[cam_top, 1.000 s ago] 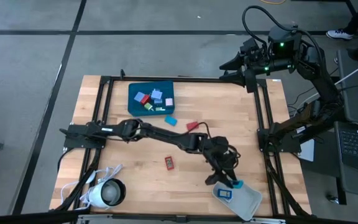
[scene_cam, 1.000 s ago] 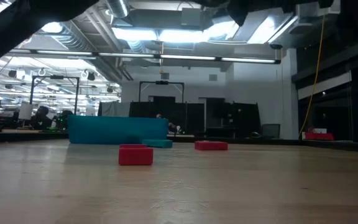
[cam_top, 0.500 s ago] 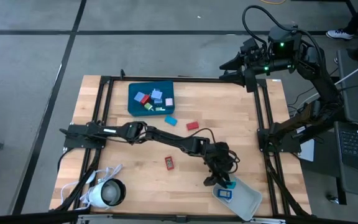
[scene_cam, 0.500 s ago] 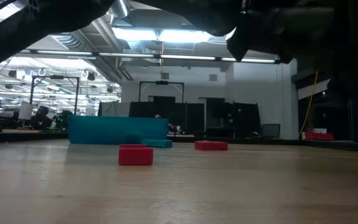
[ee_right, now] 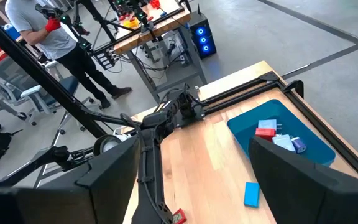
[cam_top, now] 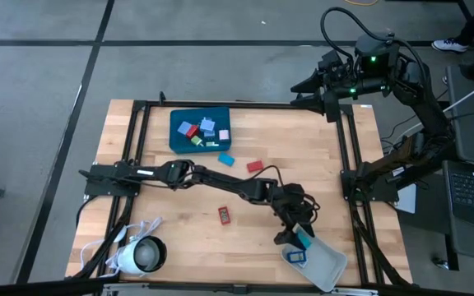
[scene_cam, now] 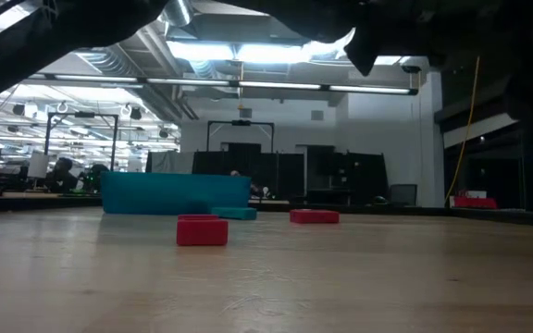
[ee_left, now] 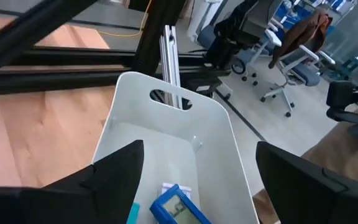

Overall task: Pick & Place Office items
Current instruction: Put the bottom red digital clock into the white bin

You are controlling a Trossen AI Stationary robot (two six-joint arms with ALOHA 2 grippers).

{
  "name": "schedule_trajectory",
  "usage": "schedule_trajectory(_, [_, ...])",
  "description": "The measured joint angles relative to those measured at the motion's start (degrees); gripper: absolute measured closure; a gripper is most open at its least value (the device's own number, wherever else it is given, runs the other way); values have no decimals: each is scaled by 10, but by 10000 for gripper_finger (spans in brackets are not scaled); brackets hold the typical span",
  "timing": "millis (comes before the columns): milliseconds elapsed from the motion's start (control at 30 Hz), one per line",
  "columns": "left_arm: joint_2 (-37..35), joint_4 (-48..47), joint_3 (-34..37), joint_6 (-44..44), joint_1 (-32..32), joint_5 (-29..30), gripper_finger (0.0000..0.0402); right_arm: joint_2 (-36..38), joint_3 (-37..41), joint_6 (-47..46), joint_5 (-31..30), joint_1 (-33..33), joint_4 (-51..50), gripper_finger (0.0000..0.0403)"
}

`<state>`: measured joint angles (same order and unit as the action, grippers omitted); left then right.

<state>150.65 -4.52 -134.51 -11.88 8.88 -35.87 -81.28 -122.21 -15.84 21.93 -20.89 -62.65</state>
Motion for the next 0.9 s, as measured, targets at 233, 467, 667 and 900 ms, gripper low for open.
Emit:
schedule_trajectory(233, [-44,-107,-4,74,-27,15,114,0,0,2,10,0,-5,99])
schedule_trajectory(467, [-155,-432,-6,291,-69,178,132,0,0,13,15,0,-5,99])
schedule_trajectory(667, [-223,-636,-6,247,-97,321,129,0,0,17,17,0,-5,99])
schedule_trajectory(900, [-236,-811,-2,160,-98,390,119,0,0,17,17,0,-5,99])
